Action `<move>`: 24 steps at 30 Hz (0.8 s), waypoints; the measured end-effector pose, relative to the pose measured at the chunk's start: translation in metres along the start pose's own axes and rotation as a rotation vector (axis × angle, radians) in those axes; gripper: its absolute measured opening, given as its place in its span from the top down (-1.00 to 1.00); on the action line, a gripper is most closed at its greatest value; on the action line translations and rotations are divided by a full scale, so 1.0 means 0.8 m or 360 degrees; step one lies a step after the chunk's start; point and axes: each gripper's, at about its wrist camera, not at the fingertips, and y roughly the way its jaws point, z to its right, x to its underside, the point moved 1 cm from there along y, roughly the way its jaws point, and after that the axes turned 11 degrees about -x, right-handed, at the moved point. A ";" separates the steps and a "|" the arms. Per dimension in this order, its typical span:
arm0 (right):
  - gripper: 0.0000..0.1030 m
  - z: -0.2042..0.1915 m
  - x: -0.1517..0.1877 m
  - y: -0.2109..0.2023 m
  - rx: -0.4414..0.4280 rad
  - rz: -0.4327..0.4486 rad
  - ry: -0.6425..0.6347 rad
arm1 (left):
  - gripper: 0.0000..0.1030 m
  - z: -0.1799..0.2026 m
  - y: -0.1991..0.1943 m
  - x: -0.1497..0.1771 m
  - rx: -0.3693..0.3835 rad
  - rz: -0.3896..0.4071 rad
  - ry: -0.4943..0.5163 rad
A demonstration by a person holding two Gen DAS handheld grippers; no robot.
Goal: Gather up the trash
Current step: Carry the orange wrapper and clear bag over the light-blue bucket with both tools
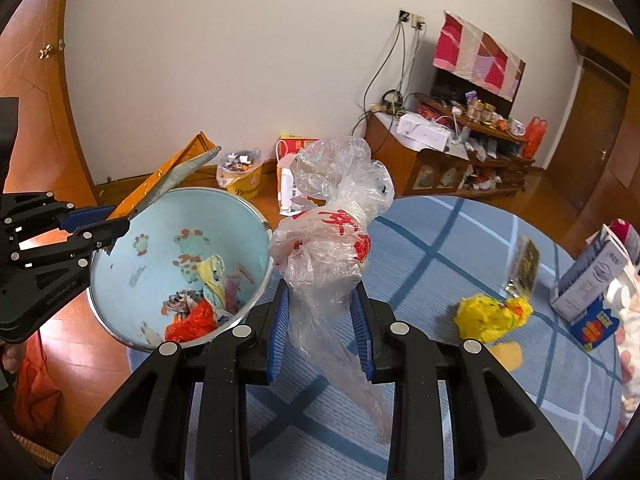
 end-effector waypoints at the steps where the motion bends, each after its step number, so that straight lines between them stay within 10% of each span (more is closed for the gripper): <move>1: 0.41 -0.001 -0.001 0.002 -0.0004 -0.0002 -0.0003 | 0.70 -0.002 0.002 0.000 -0.0003 -0.0004 -0.0003; 24: 0.41 -0.023 -0.018 0.036 -0.0072 -0.0037 -0.0075 | 0.70 -0.017 0.031 0.002 -0.0097 -0.0065 -0.0044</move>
